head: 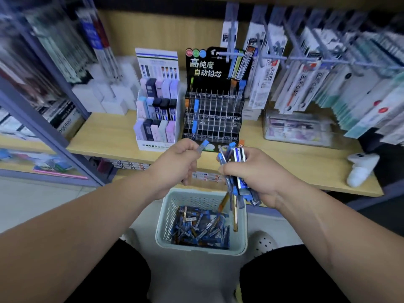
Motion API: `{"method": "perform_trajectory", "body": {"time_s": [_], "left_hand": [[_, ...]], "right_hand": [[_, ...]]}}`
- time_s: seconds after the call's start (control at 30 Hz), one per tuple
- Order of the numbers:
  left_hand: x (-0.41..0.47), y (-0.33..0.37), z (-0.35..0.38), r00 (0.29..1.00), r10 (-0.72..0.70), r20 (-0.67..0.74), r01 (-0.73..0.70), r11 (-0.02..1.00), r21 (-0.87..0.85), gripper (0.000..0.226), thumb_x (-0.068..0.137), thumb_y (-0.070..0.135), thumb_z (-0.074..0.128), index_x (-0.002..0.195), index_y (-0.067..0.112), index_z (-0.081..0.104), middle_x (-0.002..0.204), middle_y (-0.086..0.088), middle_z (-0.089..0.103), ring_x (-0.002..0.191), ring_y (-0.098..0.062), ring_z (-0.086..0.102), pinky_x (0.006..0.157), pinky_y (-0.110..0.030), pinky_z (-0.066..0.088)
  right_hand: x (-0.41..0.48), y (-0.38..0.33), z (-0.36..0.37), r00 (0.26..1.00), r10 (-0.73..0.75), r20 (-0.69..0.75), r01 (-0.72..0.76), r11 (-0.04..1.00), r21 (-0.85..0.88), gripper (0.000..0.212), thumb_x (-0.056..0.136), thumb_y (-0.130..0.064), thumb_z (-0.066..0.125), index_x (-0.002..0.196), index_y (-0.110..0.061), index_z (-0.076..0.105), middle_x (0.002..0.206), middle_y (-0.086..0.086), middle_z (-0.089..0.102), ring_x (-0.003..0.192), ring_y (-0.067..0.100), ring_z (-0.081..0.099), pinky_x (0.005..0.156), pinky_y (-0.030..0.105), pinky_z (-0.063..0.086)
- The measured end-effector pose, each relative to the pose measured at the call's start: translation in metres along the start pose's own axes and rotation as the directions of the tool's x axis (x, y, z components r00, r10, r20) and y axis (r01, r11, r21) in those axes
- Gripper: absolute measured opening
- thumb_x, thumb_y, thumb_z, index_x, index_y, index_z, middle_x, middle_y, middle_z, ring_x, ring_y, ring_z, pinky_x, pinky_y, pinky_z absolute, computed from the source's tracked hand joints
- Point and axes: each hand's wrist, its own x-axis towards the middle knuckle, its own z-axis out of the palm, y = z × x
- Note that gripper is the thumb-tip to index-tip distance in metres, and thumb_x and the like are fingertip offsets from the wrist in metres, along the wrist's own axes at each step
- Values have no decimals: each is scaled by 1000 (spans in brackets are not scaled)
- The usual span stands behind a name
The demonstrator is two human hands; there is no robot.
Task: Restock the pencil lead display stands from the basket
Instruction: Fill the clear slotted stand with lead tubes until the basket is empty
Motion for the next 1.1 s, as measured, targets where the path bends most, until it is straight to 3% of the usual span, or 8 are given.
{"method": "perform_trajectory", "body": {"time_s": [0.2,0.33,0.43,0.57,0.8,0.9,1.0,1.1], "left_hand": [[34,5,-7,997,58,-58,-59,998,-21,18,106,32,43,96,20,51,54,4,37,46,-17,35,49,-32,45],[62,12,-17,981,128,-146,-136,990,-42,29,108,22,38,92,13,60,72,-3,55,58,-16,55,55,-30,47],[84,26,-32,961,175,-212,-189,981,-48,26,107,18,42,92,14,63,77,-3,56,63,-13,56,57,-25,47],[104,33,-44,971,171,-167,-186,980,-77,20,104,8,46,99,17,62,78,-2,60,57,-12,52,55,-23,45],[128,42,-35,972,162,-169,-190,967,-171,27,103,3,43,114,17,62,90,-10,61,70,-19,68,69,-30,55],[135,46,-31,959,205,-195,-243,950,-195,22,102,3,46,108,17,62,87,-9,66,83,-26,75,74,-35,58],[142,49,-28,934,274,-227,-317,931,-181,12,100,6,55,97,17,59,80,-5,72,88,-31,74,77,-40,59],[154,49,-33,875,361,-322,-399,915,-60,14,95,9,65,88,21,64,80,-2,73,84,-20,71,74,-32,56]], "right_hand": [[18,-3,-8,999,44,-23,-42,997,69,15,82,0,71,93,-9,65,71,12,63,56,21,59,51,29,50],[40,-6,-14,996,81,-38,-75,989,127,17,84,-1,70,100,-5,65,68,11,65,52,18,60,46,28,49],[51,-9,-21,996,81,-40,-74,986,150,20,85,-2,70,104,-4,66,72,12,64,58,19,61,47,28,51],[63,-10,-26,994,112,5,-111,980,165,43,75,-7,77,115,0,64,75,12,64,66,23,62,50,30,53],[78,-22,-24,994,108,-5,-104,973,208,45,68,-13,77,110,-2,67,83,14,64,76,27,61,54,30,54],[79,-24,-25,995,103,-10,-98,973,211,45,63,-16,75,106,-4,70,82,12,64,75,27,61,57,32,55],[81,-23,-29,995,96,-4,-94,974,205,38,78,-7,77,114,1,65,84,14,63,77,28,60,57,32,55],[84,-19,-34,994,110,-5,-106,973,204,32,85,-3,70,116,3,63,80,13,63,77,28,60,58,32,54]]}}
